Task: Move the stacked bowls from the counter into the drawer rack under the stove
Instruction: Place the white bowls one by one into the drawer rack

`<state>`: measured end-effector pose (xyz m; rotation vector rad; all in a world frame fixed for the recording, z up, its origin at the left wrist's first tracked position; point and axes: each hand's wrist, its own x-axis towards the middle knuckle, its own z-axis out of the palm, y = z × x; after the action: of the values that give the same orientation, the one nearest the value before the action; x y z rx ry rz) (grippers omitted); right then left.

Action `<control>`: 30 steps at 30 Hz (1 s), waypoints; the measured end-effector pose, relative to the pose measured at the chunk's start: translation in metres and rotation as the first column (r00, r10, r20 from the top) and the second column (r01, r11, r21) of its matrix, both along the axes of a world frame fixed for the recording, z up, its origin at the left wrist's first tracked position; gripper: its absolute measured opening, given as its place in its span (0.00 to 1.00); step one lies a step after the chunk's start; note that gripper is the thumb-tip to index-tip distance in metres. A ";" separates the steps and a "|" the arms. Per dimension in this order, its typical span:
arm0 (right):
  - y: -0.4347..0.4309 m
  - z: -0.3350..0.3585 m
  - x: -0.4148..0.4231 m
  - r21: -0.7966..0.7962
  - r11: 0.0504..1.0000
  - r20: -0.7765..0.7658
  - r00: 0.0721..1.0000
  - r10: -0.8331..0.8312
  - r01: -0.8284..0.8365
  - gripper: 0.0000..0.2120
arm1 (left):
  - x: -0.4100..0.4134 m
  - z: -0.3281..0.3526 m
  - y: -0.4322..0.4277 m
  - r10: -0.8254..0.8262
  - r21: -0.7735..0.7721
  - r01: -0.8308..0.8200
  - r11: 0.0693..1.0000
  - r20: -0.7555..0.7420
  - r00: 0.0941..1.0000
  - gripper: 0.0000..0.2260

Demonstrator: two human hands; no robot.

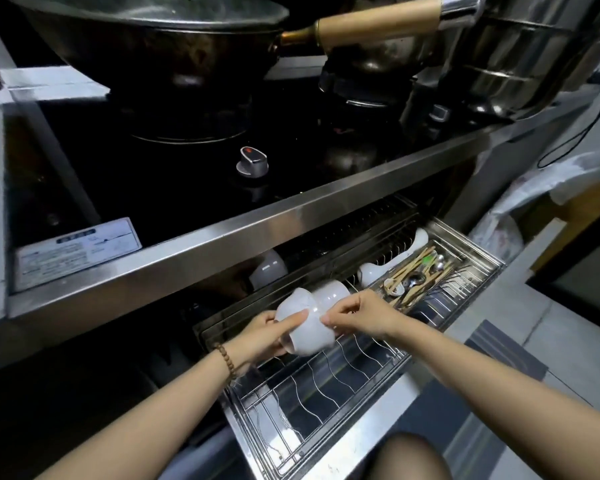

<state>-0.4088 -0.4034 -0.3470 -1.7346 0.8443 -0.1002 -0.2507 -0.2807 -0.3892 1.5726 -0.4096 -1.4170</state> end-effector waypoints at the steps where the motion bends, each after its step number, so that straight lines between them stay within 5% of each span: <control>1: -0.004 -0.009 0.005 0.010 1.000 -0.005 1.000 -0.014 0.014 0.10 | 0.002 -0.007 -0.002 0.022 0.009 -0.022 1.000 0.001 1.000 0.28; 12: -0.038 -0.078 0.040 0.148 0.986 -0.143 0.988 -0.052 0.073 0.07 | 0.016 -0.070 -0.030 0.069 0.112 -0.083 0.990 0.121 0.990 0.28; 30: -0.056 -0.114 0.039 0.183 0.936 -0.130 0.951 -0.280 0.301 0.07 | 0.011 -0.114 -0.063 0.103 0.114 -0.146 0.983 0.318 0.942 0.32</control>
<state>-0.3695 -0.4591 -0.4614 -1.4261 1.1449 -0.1209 -0.2402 -0.3435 -0.5028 1.9092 -0.3963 -1.1204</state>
